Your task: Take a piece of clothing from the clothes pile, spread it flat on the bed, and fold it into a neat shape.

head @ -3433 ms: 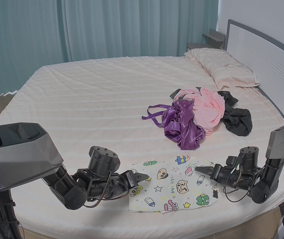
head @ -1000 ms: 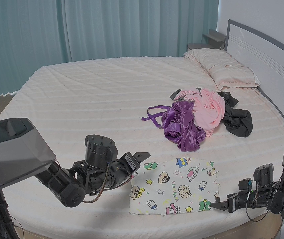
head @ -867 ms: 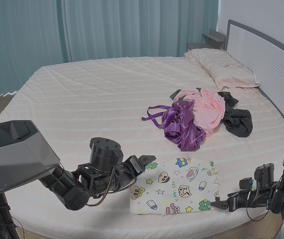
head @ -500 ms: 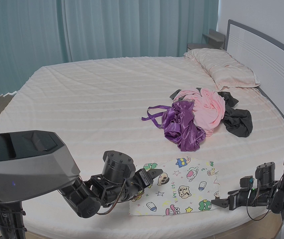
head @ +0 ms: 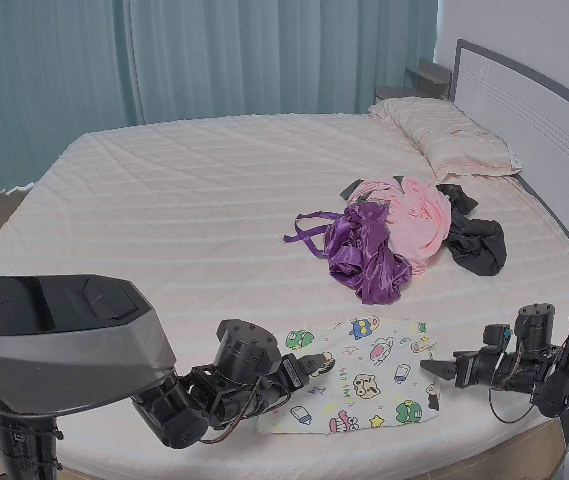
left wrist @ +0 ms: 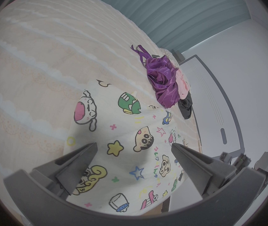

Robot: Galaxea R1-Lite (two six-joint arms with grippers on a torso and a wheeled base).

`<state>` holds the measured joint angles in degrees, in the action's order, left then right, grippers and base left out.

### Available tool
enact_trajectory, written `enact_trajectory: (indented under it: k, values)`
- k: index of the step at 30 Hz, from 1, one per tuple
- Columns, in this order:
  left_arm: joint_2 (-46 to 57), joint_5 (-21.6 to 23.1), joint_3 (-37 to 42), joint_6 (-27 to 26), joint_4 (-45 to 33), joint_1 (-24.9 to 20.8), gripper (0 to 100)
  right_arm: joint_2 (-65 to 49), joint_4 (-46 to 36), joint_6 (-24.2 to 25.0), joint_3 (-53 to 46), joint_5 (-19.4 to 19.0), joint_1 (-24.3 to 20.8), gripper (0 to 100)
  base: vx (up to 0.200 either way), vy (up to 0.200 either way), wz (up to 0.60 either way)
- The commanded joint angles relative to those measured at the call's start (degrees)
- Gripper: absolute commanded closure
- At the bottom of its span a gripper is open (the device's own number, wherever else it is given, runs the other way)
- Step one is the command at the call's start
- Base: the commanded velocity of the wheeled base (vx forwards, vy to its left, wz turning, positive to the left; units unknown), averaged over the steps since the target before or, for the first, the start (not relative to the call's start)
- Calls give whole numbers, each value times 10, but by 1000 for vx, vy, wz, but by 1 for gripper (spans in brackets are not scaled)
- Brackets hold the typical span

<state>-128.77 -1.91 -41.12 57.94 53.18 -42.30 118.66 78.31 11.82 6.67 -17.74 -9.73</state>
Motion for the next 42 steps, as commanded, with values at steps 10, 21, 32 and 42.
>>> enact_trajectory:
  k: [10, 21, 32, 42]
  values:
    - [48, -1, 28, 3, 1, -1, 0, 88, -154, 208, 280, 1, -2, 0, 0, 0, 0]
    - [46, -1, 28, 3, 1, -1, 0, 129, -184, 234, 325, -1, -6, 0, 0, 0, 0]
    - [46, -1, 27, 3, 1, -1, 0, 146, -183, 240, 340, 0, -6, 100, 0, 0, 0]
    - [44, -1, 27, 3, 1, -1, 0, 135, -176, 241, 338, 1, 4, 100, 0, 0, 0]
